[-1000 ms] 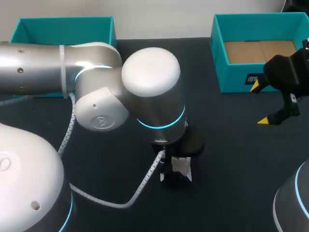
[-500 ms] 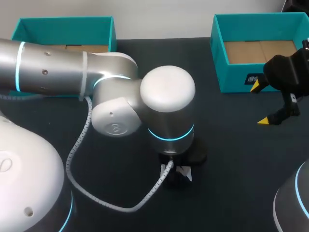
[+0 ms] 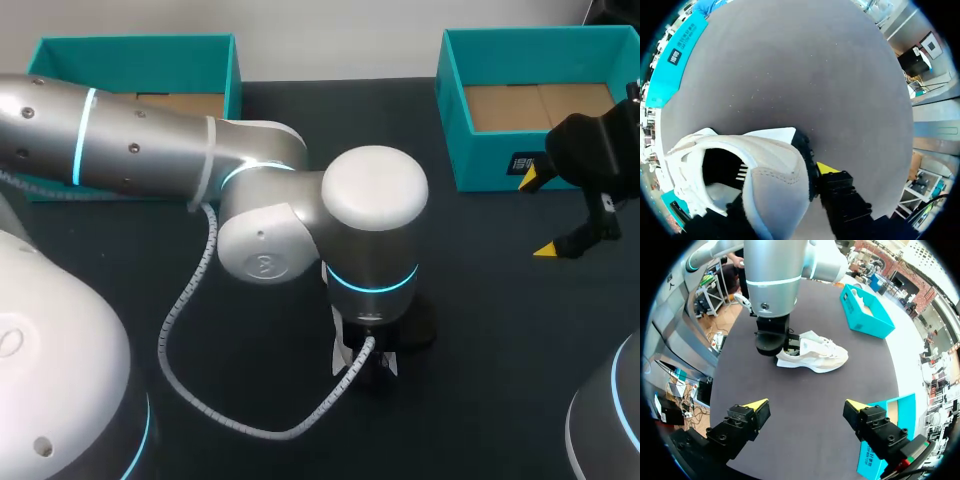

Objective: Take the shoe out of the shoebox, open the shoe tongue, remove and reinsert the insole, then place the shoe into the shoebox

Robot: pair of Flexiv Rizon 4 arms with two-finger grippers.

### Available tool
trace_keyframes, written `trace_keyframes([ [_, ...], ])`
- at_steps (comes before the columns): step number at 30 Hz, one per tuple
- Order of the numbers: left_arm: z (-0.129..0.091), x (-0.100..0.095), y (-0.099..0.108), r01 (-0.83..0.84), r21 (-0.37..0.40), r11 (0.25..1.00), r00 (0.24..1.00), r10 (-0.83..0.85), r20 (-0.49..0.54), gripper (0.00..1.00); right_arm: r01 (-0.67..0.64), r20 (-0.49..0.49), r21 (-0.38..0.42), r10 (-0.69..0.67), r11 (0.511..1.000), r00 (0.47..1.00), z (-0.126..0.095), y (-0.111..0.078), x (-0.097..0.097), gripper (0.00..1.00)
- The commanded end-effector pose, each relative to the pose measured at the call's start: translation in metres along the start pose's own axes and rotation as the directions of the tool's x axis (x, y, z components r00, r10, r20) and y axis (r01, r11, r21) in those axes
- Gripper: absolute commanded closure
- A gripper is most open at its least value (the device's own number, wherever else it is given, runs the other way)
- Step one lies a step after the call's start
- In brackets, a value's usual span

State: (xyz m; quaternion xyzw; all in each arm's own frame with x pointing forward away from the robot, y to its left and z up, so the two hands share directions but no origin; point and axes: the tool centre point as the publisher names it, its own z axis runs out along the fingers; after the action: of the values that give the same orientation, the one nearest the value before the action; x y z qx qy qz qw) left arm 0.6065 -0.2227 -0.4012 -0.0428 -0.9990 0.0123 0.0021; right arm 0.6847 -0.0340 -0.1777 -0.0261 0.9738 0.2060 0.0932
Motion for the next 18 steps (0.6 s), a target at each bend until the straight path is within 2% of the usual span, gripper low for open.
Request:
trace_keyframes([
  [1,0.012,-0.005,-0.001,-0.005,0.002,1.0,0.999,0.005,-0.043,1.0,0.0,-0.003,0.003,0.0,1.0,1.0,0.002,0.001,-0.002,0.0],
  [4,0.01,-0.003,0.003,-0.011,0.016,1.0,0.997,0.013,-0.075,1.0,0.0,-0.003,0.003,0.0,1.0,1.0,0.002,0.001,-0.002,0.0],
  [7,-0.003,0.0,0.008,-0.029,0.035,0.999,0.994,0.032,-0.105,1.0,0.0,-0.003,0.003,0.0,1.0,1.0,0.002,0.001,-0.002,0.0],
  [9,-0.017,0.002,0.013,-0.041,0.058,0.997,0.99,0.048,-0.135,1.0,0.0,-0.003,0.003,0.0,1.0,1.0,0.002,0.001,-0.002,0.0],
  [10,-0.026,0.003,0.015,-0.046,0.023,0.999,0.991,0.048,-0.123,1.0,0.0,-0.003,0.003,0.0,1.0,1.0,0.002,0.001,-0.002,0.0],
  [11,-0.034,0.003,0.017,-0.054,0.032,0.998,0.99,0.058,-0.13,1.0,0.0,-0.003,0.003,0.0,1.0,1.0,0.002,0.001,-0.002,0.0],
  [13,-0.05,0.002,0.021,-0.066,-0.007,0.998,0.987,0.065,-0.147,1.0,0.0,-0.003,0.003,0.0,1.0,1.0,0.002,0.001,-0.002,0.0],
  [14,-0.059,0.001,0.024,-0.068,0.029,0.997,0.986,0.072,-0.153,1.0,0.0,-0.003,0.003,0.0,1.0,1.0,0.002,0.001,-0.002,0.0],
  [15,-0.068,0.0,0.027,-0.062,0.008,0.998,0.99,0.062,-0.128,1.0,0.0,-0.003,0.003,0.0,1.0,1.0,0.002,0.001,-0.002,0.0],
  [17,-0.086,-0.005,0.035,-0.057,0.039,0.998,0.987,0.062,-0.149,1.0,0.0,-0.003,0.003,0.0,1.0,1.0,0.002,0.001,-0.002,0.0],
  [18,-0.095,-0.007,0.038,-0.06,0.027,0.998,0.989,0.063,-0.132,1.0,0.0,-0.003,0.003,0.0,1.0,1.0,0.002,0.001,-0.002,0.0],
])
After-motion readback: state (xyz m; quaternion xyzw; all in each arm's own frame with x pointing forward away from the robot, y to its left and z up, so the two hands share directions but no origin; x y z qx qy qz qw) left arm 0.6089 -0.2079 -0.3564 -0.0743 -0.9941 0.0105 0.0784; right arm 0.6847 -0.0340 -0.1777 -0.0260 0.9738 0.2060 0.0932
